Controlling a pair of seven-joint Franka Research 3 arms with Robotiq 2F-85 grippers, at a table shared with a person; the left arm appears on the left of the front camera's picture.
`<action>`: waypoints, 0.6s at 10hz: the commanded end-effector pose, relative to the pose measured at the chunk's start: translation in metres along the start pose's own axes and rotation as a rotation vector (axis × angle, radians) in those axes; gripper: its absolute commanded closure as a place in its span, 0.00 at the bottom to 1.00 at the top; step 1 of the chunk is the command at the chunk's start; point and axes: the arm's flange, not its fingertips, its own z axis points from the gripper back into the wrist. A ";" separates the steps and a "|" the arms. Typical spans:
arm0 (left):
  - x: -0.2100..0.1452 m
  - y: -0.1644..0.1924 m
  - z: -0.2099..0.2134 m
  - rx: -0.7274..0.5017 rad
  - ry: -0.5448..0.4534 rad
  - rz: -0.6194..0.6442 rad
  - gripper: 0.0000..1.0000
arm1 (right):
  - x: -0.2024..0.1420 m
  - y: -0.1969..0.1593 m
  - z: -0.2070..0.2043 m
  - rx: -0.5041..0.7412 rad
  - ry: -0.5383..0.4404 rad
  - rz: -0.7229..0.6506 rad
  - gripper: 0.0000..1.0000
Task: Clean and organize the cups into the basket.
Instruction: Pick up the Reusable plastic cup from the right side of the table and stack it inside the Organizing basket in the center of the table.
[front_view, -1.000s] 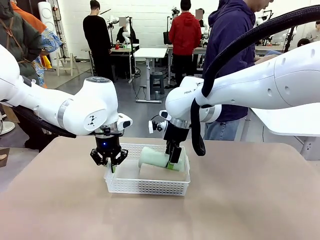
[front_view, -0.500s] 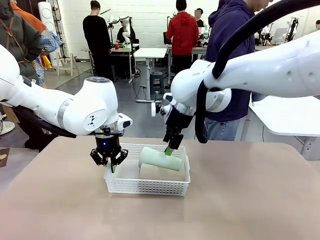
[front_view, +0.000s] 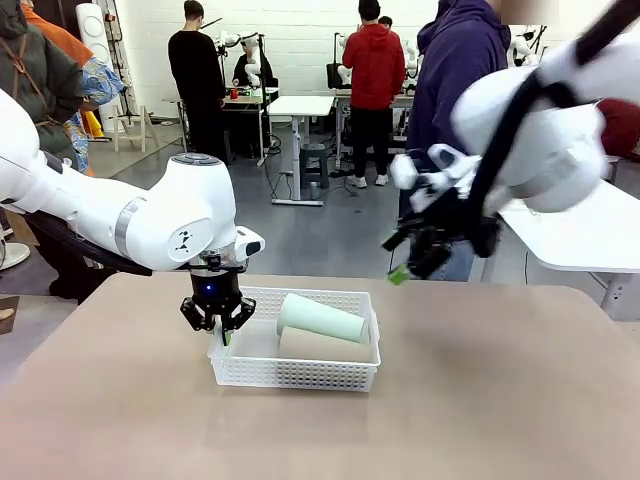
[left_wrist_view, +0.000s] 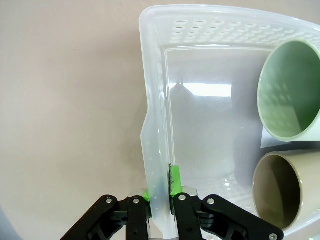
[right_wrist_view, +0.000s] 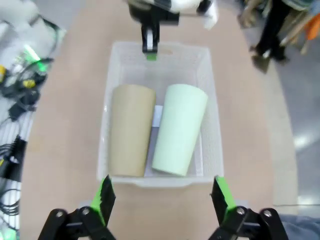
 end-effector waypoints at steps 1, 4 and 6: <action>0.000 -0.001 0.001 0.002 -0.004 -0.009 1.00 | -0.053 0.036 0.050 -0.001 -0.171 -0.010 0.00; 0.000 -0.001 0.001 0.002 -0.004 -0.009 1.00 | -0.119 0.046 0.116 -0.044 -0.399 -0.051 0.00; 0.000 -0.001 0.001 0.002 -0.004 -0.009 1.00 | -0.171 0.040 0.133 -0.062 -0.450 -0.059 0.00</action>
